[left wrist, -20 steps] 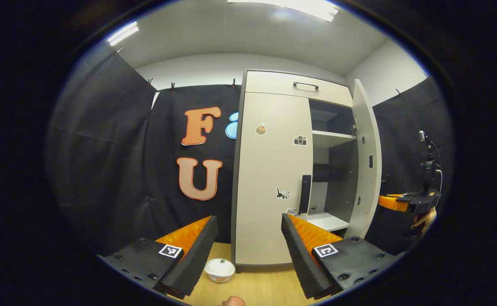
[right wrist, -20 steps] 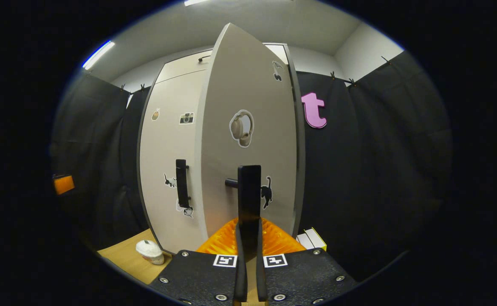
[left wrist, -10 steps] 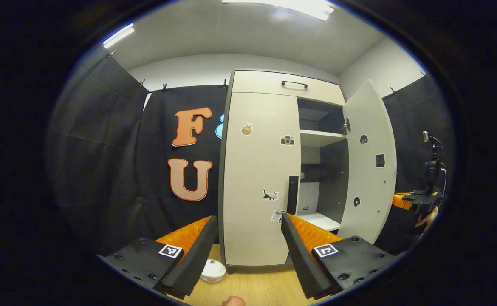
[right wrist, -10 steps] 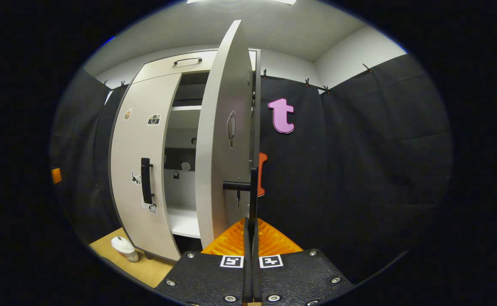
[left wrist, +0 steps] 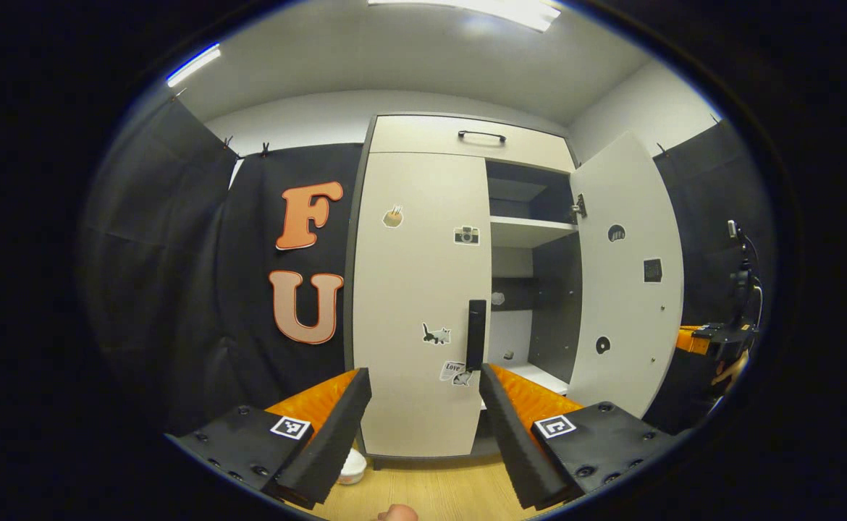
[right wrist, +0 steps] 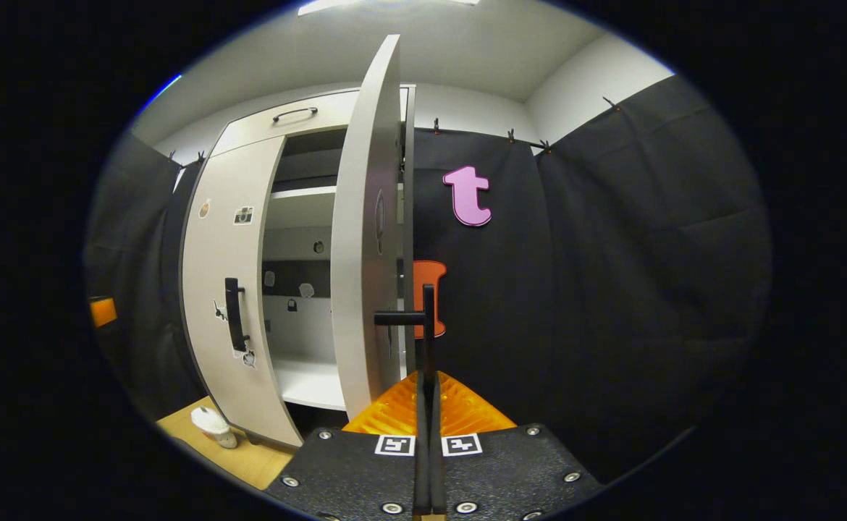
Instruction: Open the right door of the double-door shoe cabinet with the right hand, and open the left door with the left hand.
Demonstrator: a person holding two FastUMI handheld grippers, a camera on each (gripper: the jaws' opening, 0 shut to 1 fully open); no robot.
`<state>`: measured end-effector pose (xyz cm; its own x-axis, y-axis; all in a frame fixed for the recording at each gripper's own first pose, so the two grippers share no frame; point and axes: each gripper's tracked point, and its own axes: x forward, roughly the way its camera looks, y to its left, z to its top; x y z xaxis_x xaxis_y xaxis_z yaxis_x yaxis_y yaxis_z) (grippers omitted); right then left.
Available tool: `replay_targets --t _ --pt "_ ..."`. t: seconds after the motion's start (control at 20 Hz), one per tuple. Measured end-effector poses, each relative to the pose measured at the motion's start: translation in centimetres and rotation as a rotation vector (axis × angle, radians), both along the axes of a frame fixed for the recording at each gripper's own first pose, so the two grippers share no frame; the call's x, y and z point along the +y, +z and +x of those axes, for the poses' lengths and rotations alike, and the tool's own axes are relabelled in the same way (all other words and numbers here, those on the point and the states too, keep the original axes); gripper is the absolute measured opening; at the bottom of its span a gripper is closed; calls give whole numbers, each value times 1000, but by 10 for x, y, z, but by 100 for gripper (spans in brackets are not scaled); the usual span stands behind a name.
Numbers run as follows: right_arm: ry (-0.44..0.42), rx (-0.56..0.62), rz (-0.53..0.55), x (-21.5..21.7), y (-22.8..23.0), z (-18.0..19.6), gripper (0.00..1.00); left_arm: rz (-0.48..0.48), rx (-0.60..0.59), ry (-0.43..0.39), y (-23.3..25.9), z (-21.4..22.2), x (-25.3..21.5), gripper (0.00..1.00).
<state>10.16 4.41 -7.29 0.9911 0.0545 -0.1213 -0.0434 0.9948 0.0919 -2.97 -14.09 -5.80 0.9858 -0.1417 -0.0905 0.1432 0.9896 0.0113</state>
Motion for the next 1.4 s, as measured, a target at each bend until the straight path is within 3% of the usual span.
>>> replay_targets --t 0.15,0.25,0.4,0.5,0.6,0.65,1.0,1.4 --pt "46 11 47 0 0 -9 0 -4 0 -19 -1 13 -19 96" --pt "16 -2 32 -10 -2 -9 10 -9 2 -38 -4 21 -34 96" --pt "-25 -35 31 -21 9 -18 72 -4 18 -70 -16 39 -60 96" --pt "-48 -51 40 -25 13 -22 89 3 28 -84 -24 52 -76 96" --pt "-65 -68 37 -31 15 -24 99 9 28 -77 -30 70 -86 96" --pt "-67 -73 34 -32 16 -25 93 8 29 -72 -32 79 -89 96" --pt "-64 -83 45 -34 14 -26 93 11 16 -25 -43 152 -91 96" --pt "-97 -99 50 -39 14 -28 93 12 31 -35 -61 195 -100 96"
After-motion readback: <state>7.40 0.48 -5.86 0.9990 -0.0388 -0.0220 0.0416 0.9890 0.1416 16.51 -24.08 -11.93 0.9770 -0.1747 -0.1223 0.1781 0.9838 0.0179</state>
